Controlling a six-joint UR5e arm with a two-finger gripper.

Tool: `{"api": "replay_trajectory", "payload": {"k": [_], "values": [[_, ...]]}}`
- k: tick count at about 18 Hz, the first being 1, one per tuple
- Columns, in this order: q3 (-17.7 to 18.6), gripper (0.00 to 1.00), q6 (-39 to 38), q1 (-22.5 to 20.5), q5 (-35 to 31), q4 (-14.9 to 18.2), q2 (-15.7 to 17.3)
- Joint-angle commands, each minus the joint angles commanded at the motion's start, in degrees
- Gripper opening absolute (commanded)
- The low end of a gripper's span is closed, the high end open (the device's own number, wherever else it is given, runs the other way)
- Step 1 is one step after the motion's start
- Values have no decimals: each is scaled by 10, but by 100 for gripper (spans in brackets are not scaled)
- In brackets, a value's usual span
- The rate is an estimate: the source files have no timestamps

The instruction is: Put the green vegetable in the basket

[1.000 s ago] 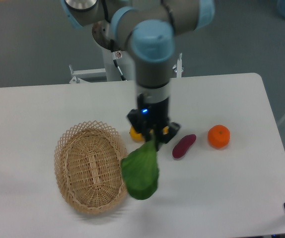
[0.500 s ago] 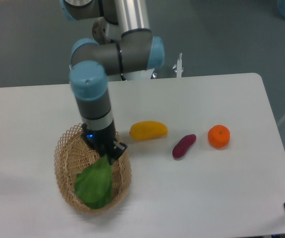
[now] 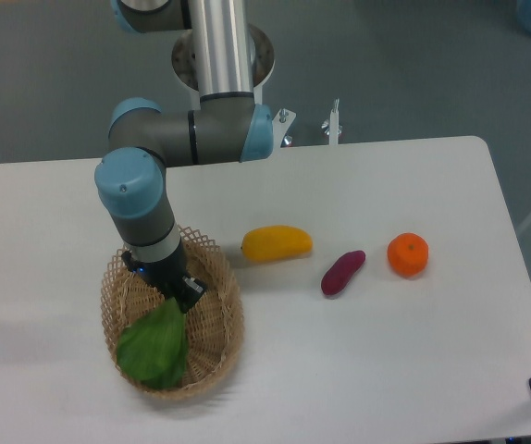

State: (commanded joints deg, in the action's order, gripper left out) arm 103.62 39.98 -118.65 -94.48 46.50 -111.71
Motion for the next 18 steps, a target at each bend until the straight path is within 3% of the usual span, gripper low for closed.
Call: {"api": "replay_trajectory", "payload": {"k": [5, 7, 8, 11, 18], "values": [[4, 35, 10, 0, 0, 0, -1], [4, 46, 9, 0, 0, -1, -2], [4, 54, 9, 0, 0, -2, -2], [0, 97, 8, 0, 0, -2, -2], [-10, 100, 1, 0, -1, -1, 2]]}}
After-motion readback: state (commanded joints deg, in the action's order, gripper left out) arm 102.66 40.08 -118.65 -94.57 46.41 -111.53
